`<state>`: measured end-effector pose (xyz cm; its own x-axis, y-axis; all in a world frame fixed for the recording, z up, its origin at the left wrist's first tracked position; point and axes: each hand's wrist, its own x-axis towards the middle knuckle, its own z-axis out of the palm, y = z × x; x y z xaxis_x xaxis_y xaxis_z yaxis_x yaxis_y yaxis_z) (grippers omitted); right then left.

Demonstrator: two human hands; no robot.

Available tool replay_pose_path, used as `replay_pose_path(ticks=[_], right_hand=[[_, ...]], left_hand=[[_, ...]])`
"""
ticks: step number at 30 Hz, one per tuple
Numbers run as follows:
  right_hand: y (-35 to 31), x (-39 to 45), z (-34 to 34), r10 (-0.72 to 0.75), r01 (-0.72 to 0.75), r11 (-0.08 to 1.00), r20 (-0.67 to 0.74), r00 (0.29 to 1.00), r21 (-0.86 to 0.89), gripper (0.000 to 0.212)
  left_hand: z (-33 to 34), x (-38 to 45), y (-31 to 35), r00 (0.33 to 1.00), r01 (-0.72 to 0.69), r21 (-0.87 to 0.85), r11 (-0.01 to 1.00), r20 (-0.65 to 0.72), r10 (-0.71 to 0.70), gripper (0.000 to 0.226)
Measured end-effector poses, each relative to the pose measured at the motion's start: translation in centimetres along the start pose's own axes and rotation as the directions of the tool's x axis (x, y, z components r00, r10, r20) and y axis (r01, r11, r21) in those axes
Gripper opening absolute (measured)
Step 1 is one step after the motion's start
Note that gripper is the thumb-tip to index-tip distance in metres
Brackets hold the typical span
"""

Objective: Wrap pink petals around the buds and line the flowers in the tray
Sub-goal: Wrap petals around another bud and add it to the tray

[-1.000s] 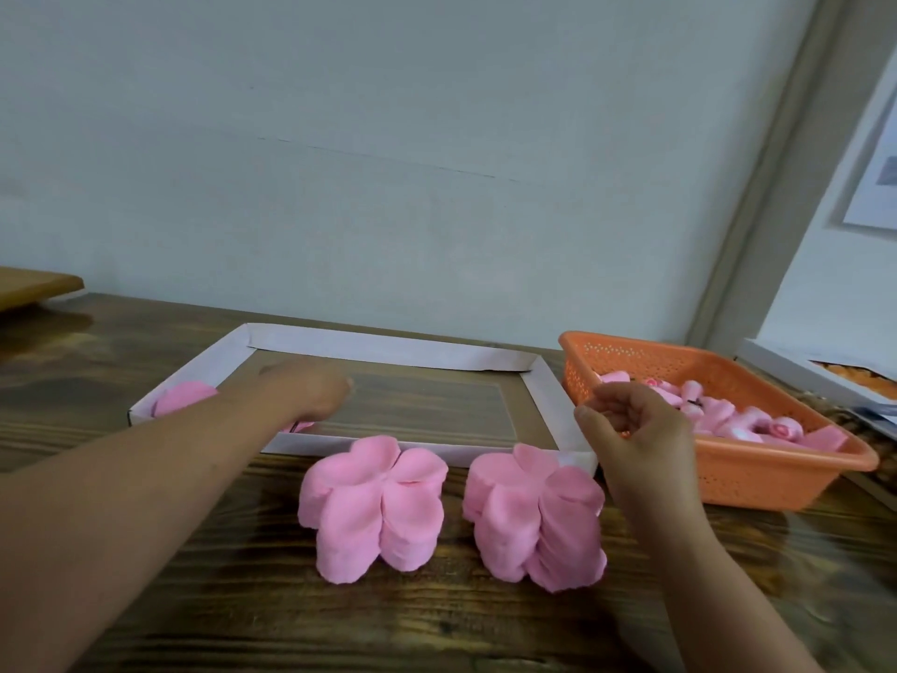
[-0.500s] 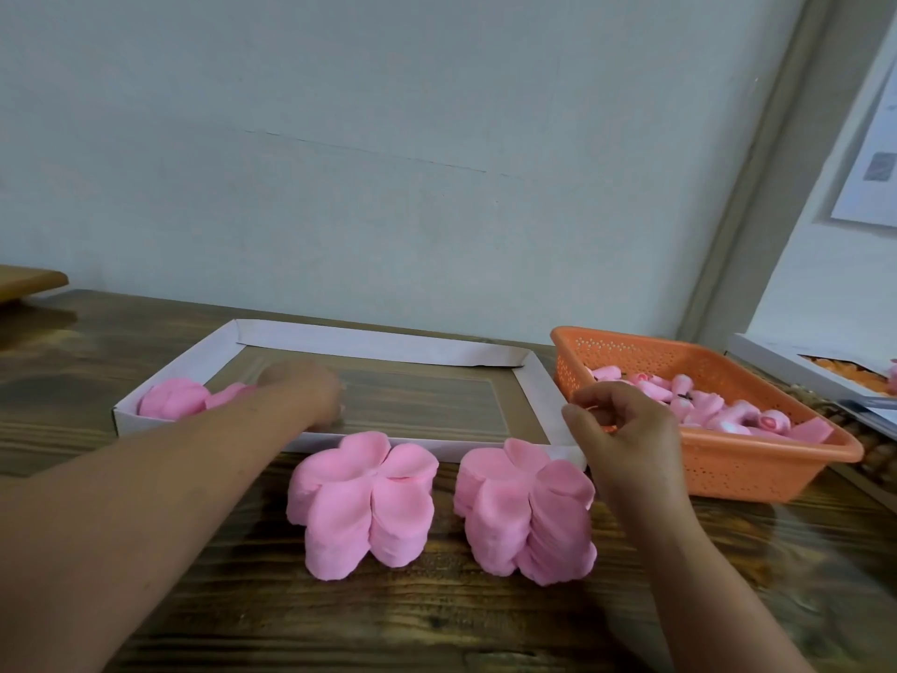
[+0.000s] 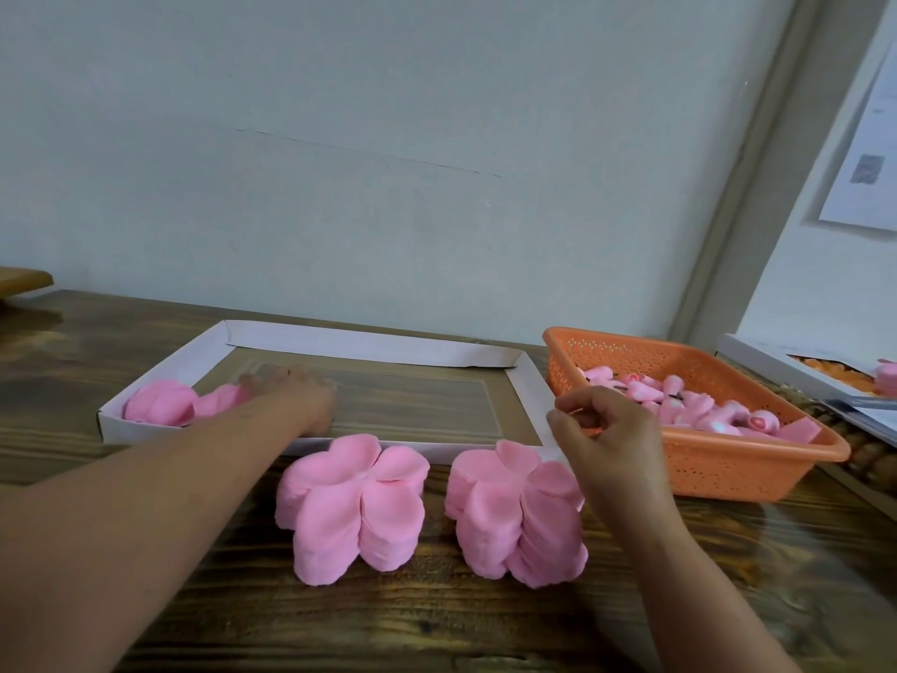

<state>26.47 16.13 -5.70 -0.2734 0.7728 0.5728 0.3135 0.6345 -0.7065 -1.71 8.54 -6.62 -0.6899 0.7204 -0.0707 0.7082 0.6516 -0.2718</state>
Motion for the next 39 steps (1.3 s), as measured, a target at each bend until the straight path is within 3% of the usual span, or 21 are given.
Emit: replay_pose_path(ticks=[6, 9, 13, 16, 18, 21, 24, 27, 31, 34, 36, 37, 39], right_hand=[[-1.8, 1.1, -1.8, -0.071, 0.069, 0.996, -0.043, 0.997, -0.055, 0.007], [-1.8, 4.3, -5.2, -0.06, 0.048, 0.975, -0.053, 0.997, -0.215, 0.016], [0.9, 9.3, -10.2, 0.189, -0.066, 0.812, 0.154, 0.97, -0.579, 0.012], [3.0, 11.3, -11.7, 0.466, -0.074, 0.627, 0.297, 0.834, -0.776, 0.012], [4.1, 11.9, -11.8, 0.568, -0.027, 0.526, 0.328, 0.755, -0.85, 0.01], [4.9, 12.5, -11.5, 0.59, 0.023, 0.511, 0.37, 0.718, -0.859, 0.004], [5.3, 12.9, -11.2, 0.574, 0.073, 0.512, 0.404, 0.712, -0.856, 0.004], [5.8, 13.2, -11.3, 0.579, 0.127, 0.506, 0.444, 0.684, -0.853, 0.011], [5.4, 13.4, -11.2, 0.62, 0.137, 0.517, 0.479, 0.621, -0.845, 0.022], [5.2, 13.3, -10.9, 0.582, 0.14, 0.508, 0.459, 0.671, -0.85, 0.007], [5.2, 13.2, -11.1, 0.506, 0.114, 0.552, 0.44, 0.742, -0.826, 0.015], [5.2, 13.2, -11.1, 0.453, 0.101, 0.575, 0.419, 0.786, -0.812, 0.018], [5.4, 13.0, -11.1, 0.325, 0.092, 0.62, 0.361, 0.874, -0.779, 0.022]], left_hand=[[-0.6, -0.6, 0.3, 0.997, -0.026, -0.041, 0.999, 0.068, 0.029, 0.047], [-0.7, -0.7, 0.6, 0.994, -0.065, -0.07, 0.995, 0.088, 0.071, 0.045], [-0.4, -0.3, 0.3, 0.988, -0.065, -0.106, 0.992, 0.13, 0.079, 0.049], [-0.8, -0.8, 0.5, 0.979, -0.129, -0.065, 0.989, 0.153, 0.138, 0.044], [-1.1, -1.0, 0.5, 0.975, -0.144, -0.046, 0.988, 0.162, 0.15, 0.044], [-1.0, -1.0, 0.4, 0.978, -0.126, -0.079, 0.989, 0.159, 0.137, 0.046], [-0.7, -0.7, 0.2, 0.987, -0.059, -0.217, 0.974, 0.132, 0.089, 0.052], [-0.5, -0.4, 0.1, 0.99, -0.037, -0.311, 0.95, 0.116, 0.076, 0.058], [-1.0, -0.4, 0.2, 0.999, -0.015, -0.239, 0.971, 0.027, 0.022, 0.063], [-2.3, -1.1, 0.4, 0.975, -0.139, -0.216, 0.966, -0.202, 0.095, 0.05], [-3.5, -2.0, 0.4, 0.913, -0.332, -0.315, 0.889, -0.344, 0.219, 0.037], [-4.0, -2.6, 0.4, 0.879, -0.435, -0.352, 0.829, -0.367, 0.305, 0.031], [-4.7, -4.0, 0.1, 0.825, -0.564, -0.424, 0.708, -0.282, 0.489, 0.027]])
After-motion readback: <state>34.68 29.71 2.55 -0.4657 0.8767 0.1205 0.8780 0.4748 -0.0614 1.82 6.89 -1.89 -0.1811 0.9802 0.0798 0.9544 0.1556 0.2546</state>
